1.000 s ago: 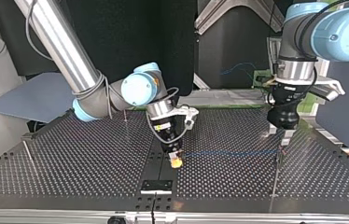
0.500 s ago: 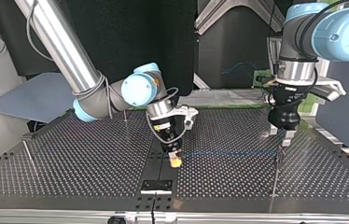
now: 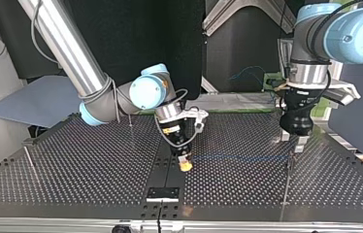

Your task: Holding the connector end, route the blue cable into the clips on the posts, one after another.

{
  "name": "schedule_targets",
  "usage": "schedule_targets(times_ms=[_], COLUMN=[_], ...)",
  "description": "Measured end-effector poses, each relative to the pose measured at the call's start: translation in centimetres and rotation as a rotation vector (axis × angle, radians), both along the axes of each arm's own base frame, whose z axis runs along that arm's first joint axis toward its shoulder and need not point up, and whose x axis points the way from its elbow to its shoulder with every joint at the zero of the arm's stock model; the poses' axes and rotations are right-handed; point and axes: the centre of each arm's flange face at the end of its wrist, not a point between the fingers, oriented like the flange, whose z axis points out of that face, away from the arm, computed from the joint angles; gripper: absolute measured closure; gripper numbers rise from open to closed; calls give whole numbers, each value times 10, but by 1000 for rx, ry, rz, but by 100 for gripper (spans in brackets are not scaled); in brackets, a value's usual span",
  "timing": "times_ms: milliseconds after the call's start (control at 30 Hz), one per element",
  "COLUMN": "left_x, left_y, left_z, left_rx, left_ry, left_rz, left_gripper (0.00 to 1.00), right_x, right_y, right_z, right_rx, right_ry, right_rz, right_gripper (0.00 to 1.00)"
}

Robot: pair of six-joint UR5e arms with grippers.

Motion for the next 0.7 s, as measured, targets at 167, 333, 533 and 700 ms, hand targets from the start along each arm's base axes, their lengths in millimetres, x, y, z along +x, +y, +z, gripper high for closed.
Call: schedule_targets(times_ms=[167, 333, 533, 700], left_x=[1, 1, 1, 1], left_y=[2, 3, 3, 3], left_z=[0, 0, 0, 1], left_rx=[0, 1, 1, 3], left_ry=[-2, -3, -3, -7], left_rz=[9, 14, 15, 15], left_gripper=[0, 0, 0, 0], right_x=[1, 1, 1, 2], right_y=[1, 0, 0, 0], right_z=[-1, -2, -3, -5], right_rx=[0, -1, 1, 3], right_ry=[1, 2, 1, 3], right_rz=[1, 1, 0, 1], right_gripper=[100, 100, 100, 100])
